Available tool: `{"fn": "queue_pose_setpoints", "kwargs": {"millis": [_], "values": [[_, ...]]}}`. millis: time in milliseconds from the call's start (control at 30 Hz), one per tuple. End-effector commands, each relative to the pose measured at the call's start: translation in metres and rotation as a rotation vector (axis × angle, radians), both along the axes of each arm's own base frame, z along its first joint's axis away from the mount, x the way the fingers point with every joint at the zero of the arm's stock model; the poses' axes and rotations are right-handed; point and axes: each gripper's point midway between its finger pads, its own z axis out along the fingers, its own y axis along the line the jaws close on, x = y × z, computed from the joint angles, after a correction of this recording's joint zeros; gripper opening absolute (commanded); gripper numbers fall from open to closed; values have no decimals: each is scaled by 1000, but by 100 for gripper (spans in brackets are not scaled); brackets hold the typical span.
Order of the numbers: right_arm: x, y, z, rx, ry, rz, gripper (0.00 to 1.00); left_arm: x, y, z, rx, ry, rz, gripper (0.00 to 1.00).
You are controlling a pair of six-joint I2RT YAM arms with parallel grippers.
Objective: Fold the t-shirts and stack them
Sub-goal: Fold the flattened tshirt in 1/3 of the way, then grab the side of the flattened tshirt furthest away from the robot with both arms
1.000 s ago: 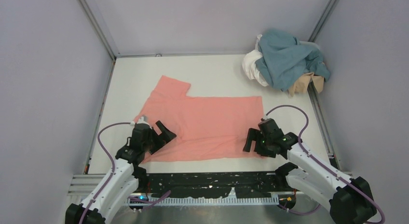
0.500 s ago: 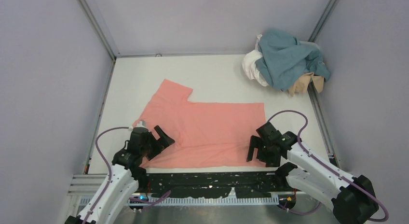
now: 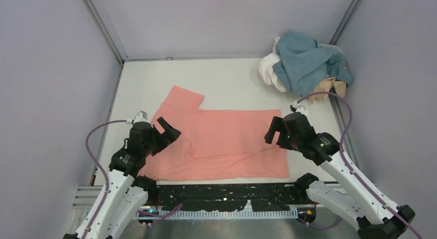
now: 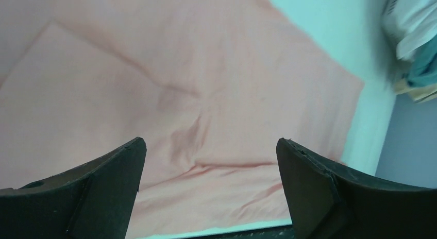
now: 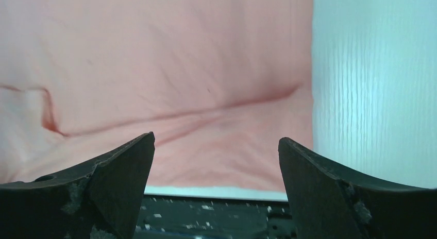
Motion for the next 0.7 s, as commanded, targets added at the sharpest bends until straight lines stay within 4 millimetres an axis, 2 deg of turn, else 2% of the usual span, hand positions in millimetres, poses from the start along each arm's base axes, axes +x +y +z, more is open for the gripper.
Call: {"fn": "queue_pose_setpoints", "kwargs": {"millis": [0,133,233,333,367,400,433,467,533,667], "values": [[61,-12,69,-58,-325,-100,95,58,8,72,71,-231,61,100],[93,-11,84,-96,-404,-115,95,109,0,101,99,-239,31,100],[115,-12,83,-106,-416,-140,95,155,7,104,148,-169,44,100],[134,-11,74,-102,-419,-150,95,209,20,96,213,-111,2,100],[139,-17,71,-103,-410,-165,95,224,24,95,226,-78,-5,100],[143,-13,65,-87,-393,-145,95,242,25,95,247,-71,-20,100],[145,-16,61,-78,-379,-148,95,263,28,83,273,-54,-37,100],[150,-16,56,-78,-374,-148,95,284,29,89,282,-84,-29,100],[155,-18,46,-70,-354,-149,95,319,26,79,247,-92,-39,100],[162,-21,35,-55,-317,-146,95,372,36,61,190,-70,0,100]]}}
